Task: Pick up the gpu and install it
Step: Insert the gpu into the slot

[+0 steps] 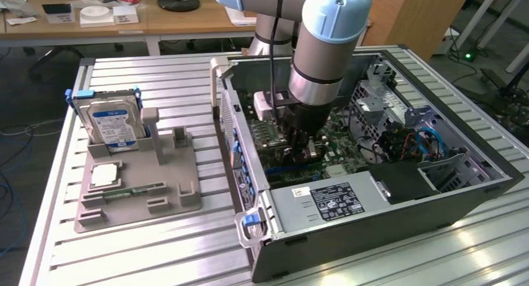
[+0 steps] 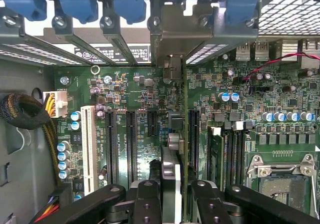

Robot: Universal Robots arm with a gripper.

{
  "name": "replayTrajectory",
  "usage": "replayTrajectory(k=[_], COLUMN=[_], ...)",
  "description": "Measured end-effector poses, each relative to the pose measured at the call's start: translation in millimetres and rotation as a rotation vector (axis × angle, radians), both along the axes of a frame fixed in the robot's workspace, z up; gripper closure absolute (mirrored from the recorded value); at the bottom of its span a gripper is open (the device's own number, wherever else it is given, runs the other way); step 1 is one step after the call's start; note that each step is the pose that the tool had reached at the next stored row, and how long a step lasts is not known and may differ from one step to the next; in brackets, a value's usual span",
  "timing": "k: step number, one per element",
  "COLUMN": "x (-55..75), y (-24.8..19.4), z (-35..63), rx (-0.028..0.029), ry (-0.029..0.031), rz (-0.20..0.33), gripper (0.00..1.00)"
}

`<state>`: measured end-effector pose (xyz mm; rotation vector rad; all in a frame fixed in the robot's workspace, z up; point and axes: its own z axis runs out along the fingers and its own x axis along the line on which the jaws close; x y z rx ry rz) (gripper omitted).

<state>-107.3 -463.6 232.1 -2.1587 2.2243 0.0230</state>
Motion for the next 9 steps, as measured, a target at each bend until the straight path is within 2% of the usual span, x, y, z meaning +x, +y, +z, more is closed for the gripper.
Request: replayTrajectory(k=[9], x=[-3.5], y=[0.0], z=[-0.7], rx=[-0.0001], ry=[0.0000], rz=[0.000], gripper=[0.72])
